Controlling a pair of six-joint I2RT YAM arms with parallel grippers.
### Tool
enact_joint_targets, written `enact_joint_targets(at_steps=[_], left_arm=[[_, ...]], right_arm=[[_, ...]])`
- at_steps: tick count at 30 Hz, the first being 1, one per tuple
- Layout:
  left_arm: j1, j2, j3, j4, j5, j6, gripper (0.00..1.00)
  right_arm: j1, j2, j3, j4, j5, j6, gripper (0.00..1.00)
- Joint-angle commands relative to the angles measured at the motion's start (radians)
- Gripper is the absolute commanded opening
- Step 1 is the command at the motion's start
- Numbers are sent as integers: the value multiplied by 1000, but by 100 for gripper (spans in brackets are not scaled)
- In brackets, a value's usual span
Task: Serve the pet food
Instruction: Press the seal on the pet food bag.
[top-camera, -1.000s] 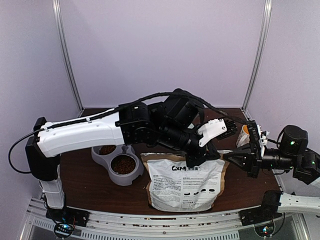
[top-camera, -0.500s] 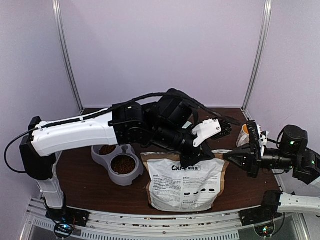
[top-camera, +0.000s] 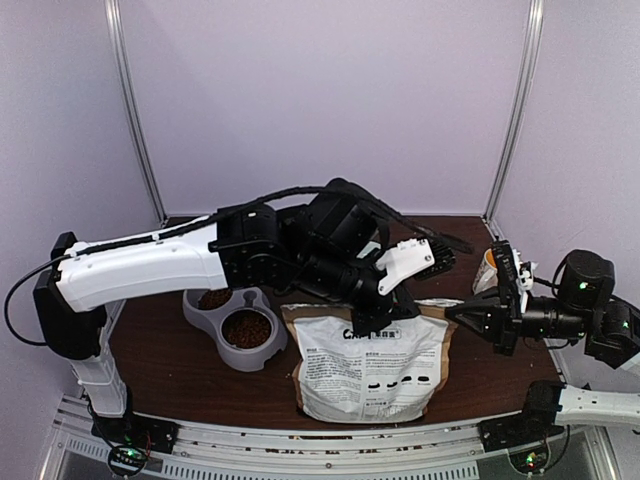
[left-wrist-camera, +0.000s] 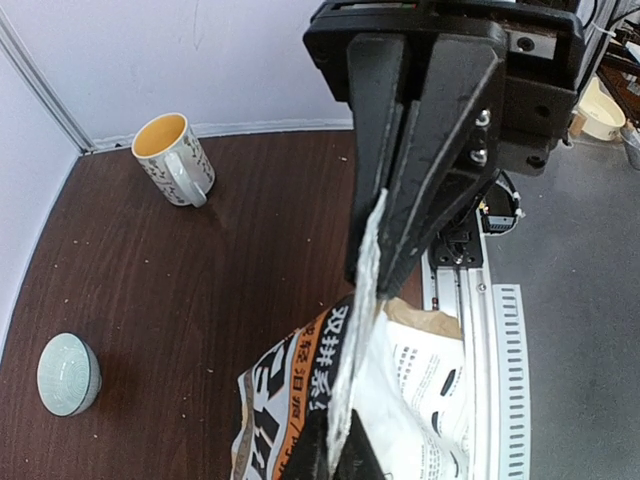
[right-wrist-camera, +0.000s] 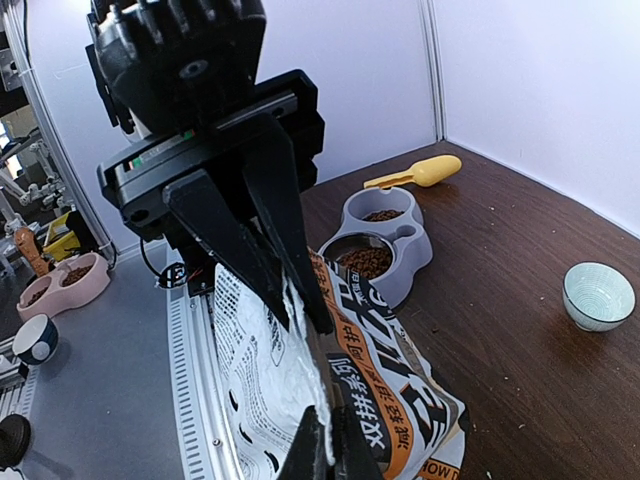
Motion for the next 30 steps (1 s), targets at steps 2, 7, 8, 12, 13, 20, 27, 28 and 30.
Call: enact_joint_targets(at_steps=[2,7,8,12,13,20,27,28,30], left_arm=[[48,-57,-35,-85,-101,17,12],[53,-69,-47,-86,-103,22,0],[53,-70,-48,-87,-103,24,0],[56,-78,-57,-87,-113,26,0],[59,-80,-58,-90,-116,25,0],[69,-104,-81,-93,-136,25,0],[81,-123,-103,-99,-148,24,0],[83,-125,-105,-102,-151,23,2],[87,-132,-111,-104,-155,23,5]], right_arm=[[0,-15,13,21,25,13,0],[-1,-15,12,23,27,12,0],[-1,-15,13,24,27,13,0],[-1,-15,13,24,31,12,0],[0,-15,14,22,32,14,0],[-1,-18,18,15,38,10,0],[-1,-20,18,14,42,9,0],[-1,-22,18,13,44,10,0],[-1,-22,18,10,45,8,0]])
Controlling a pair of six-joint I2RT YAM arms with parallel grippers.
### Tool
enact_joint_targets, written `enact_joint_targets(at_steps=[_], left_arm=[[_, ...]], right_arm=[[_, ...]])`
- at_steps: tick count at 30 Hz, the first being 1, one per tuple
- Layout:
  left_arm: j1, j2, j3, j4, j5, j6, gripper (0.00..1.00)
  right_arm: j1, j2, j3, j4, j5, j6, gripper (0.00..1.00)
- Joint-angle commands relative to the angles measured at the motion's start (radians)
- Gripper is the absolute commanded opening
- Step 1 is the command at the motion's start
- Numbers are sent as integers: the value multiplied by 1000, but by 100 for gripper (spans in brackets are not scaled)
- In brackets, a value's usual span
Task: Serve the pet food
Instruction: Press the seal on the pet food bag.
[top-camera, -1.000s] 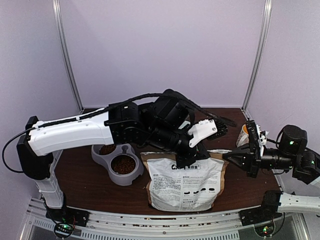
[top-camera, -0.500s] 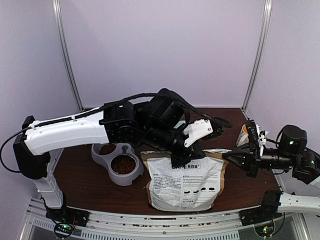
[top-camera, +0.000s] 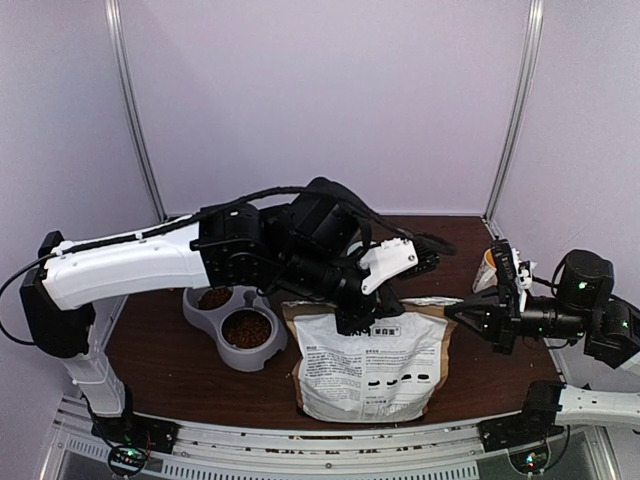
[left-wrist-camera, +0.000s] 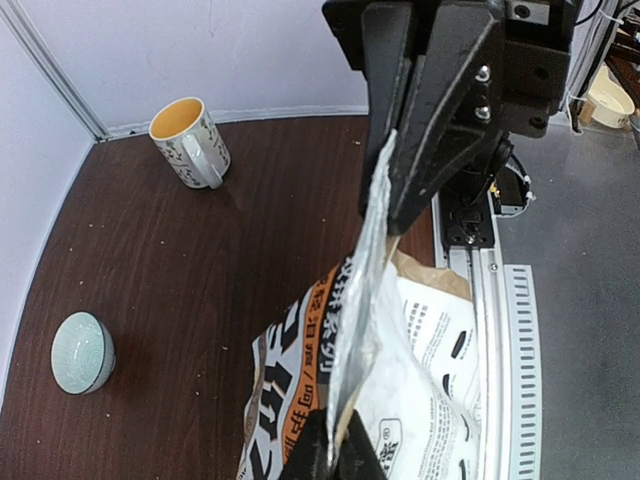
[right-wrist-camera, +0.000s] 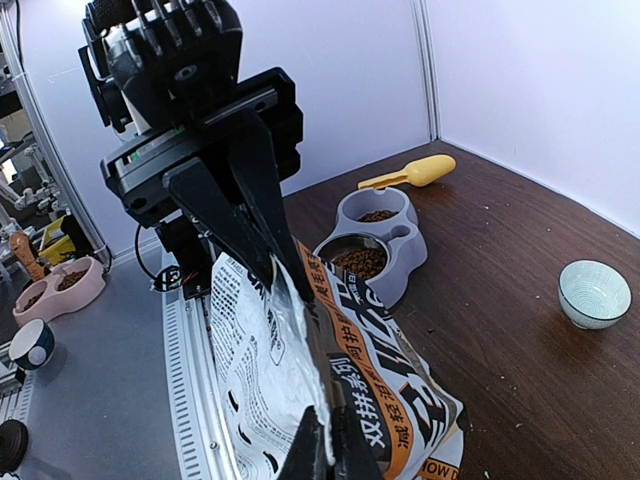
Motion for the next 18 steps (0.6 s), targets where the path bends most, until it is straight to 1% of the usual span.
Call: enact_joint_targets(at_steps=[1,6,7,9,13,14,15,18], left_arm=[[74,-62,-32,-99,-131,5,7],[82,-72,-47,-100,-137,4,8],[84,-74,-49,-100,-137,4,7],[86,-79,-52,-99,-136,7,0],[92,-87,-64,-101,-142,10,0],[93,-88,-67,-105,-146,10,3],[95,-90,-69,-108,-156,10,10],[98,-96,-76,-117,-168,14,12]], right_arm=[[-1,-24,20,6,26,2,0],[-1,-21,19,7,26,1,0],[-1,-20,20,7,26,1,0],[-1,-19,21,8,26,0,0],[-1,-19,22,7,30,-1,0],[-1,-19,23,8,31,-1,0],[-1,-20,24,8,31,-1,0],[-1,-18,22,8,32,0,0]])
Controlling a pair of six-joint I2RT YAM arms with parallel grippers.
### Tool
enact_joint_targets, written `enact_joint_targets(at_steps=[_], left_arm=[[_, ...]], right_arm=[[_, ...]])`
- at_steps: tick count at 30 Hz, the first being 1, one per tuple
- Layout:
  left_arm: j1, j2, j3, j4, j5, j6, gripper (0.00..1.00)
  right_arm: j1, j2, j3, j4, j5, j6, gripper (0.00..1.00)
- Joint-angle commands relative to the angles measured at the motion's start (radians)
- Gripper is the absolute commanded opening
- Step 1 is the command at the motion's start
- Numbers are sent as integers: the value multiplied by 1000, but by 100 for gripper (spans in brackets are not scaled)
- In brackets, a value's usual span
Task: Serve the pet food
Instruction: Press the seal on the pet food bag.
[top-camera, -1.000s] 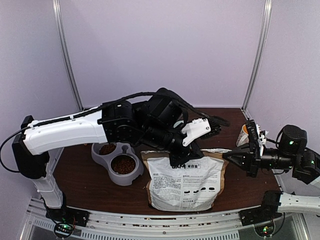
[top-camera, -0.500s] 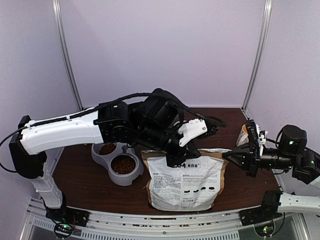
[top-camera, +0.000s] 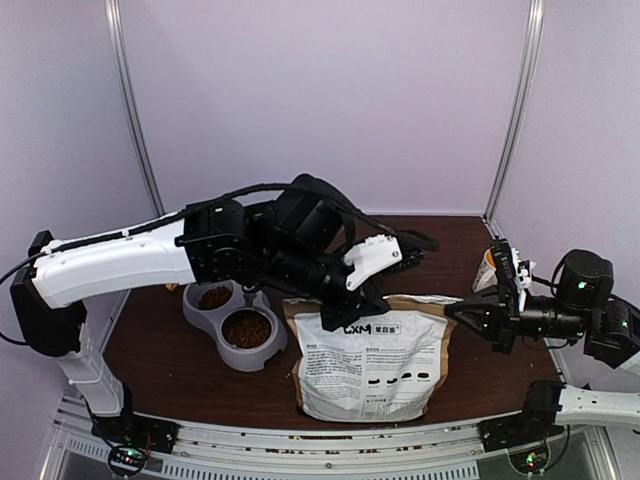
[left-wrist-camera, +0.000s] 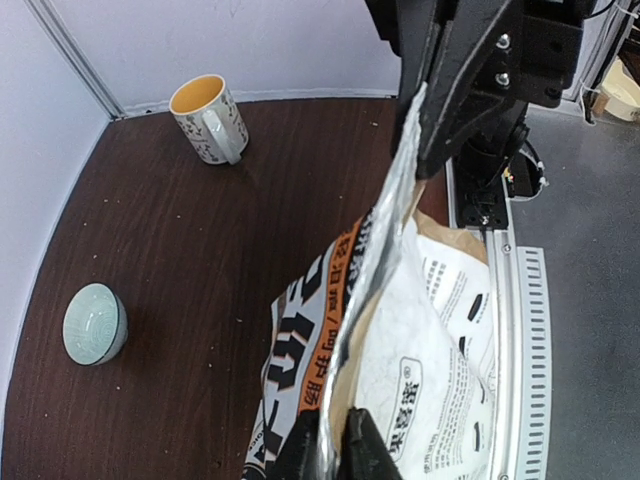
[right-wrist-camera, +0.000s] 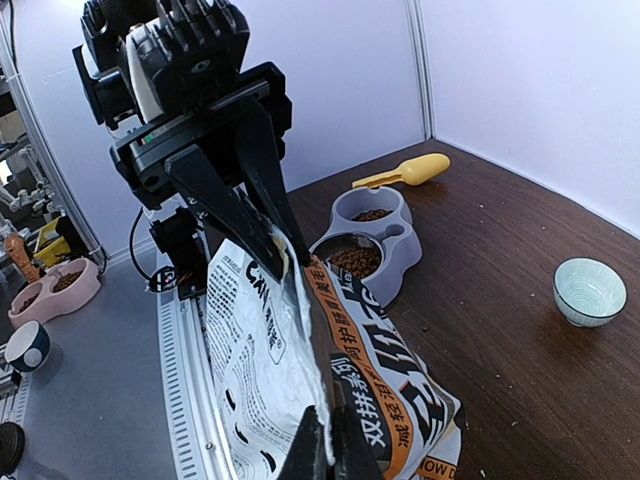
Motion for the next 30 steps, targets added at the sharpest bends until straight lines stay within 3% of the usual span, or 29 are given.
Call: enact_joint_targets(at_steps=[1,3,9,10,12,16,22,26,30], left_arm=[[78,-45,-25,-98,-153,12,11],[79,-47,-29,-104,-156,20,0],[87,-61,-45,-105,-169,28,0],[90,-64,-49,-106,-173,28,7],[93,-71,-57,-105,-181,29,12],[100,-82,-69,-106,-181,33,0],[107,-90,-80,-107,-191,33,0],[113,-97,-92,-110,-203,33,9],[121,-104,-103,-110,-207,34,2]], right_arm=[[-1,-21,23,9,25,0,0],[-1,-19,22,9,25,-1,0],[-1,-18,23,13,31,4,0],[-1,-18,21,14,31,3,0],[-1,-18,22,15,32,5,0],[-1,-19,20,15,32,7,0],[-1,-22,23,11,34,5,0],[-1,-24,22,9,37,6,0],[0,-24,23,9,39,6,0]])
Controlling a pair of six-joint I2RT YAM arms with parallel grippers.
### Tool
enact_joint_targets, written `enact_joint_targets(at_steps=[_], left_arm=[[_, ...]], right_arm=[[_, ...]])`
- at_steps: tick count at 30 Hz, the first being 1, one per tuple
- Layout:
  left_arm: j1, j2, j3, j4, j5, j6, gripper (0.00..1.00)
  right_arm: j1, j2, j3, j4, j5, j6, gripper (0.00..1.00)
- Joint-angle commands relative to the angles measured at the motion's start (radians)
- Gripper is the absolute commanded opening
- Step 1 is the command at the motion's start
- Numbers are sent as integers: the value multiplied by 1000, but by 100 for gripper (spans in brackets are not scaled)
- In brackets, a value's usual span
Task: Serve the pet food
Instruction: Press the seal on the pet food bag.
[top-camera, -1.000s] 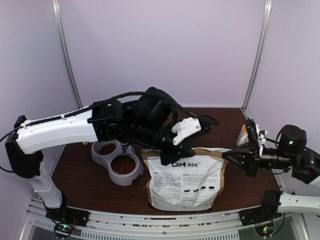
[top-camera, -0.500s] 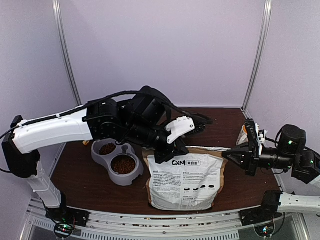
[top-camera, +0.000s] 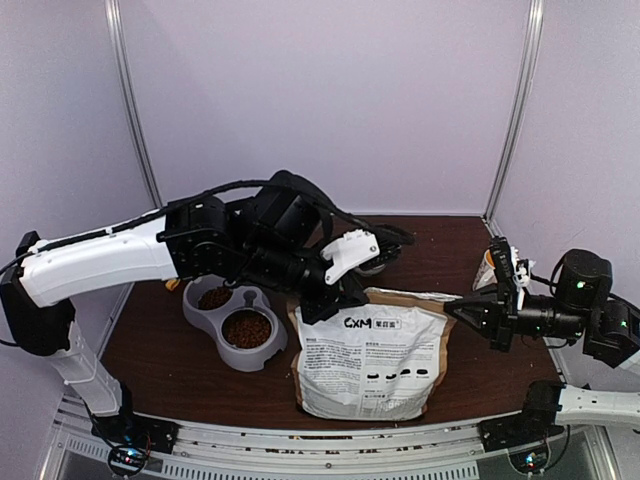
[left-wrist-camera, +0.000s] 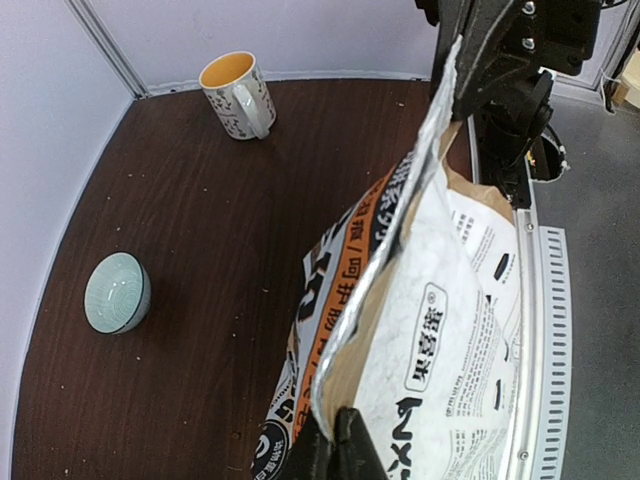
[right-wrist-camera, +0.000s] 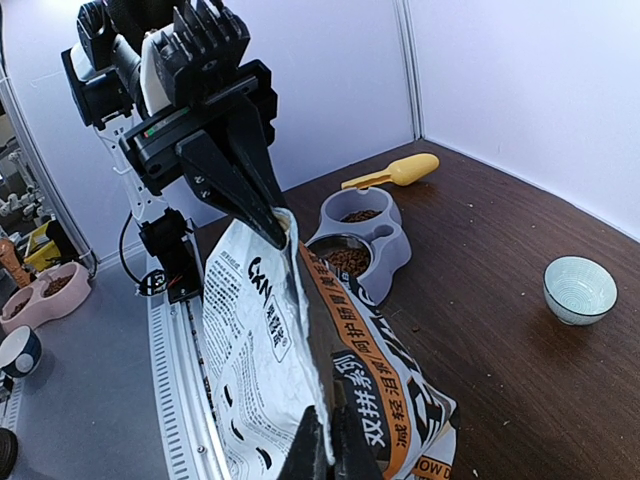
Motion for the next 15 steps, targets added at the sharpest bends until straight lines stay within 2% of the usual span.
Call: enact_joint_targets(at_steps=[1,6,8,10,14,15], left_arm=[[80,-32,-30,-88,-176,16,0],[89,-42,-44,-88,-180,18,0],[92,-46,-49,-90,-186,16,6],[94,-52,-54,-89,-188,16,8],[99,-58,-61,-89,-191,17,8],[100,-60,-64,-89,-191,16,4]], right_arm=[[-1,-27,23,5,17,6,0],[-1,-25,24,6,19,5,0],[-2,-24,24,6,19,6,0],[-2,-23,26,7,20,6,0],[-1,-19,26,8,19,6,0],[-2,-19,26,9,19,6,0]])
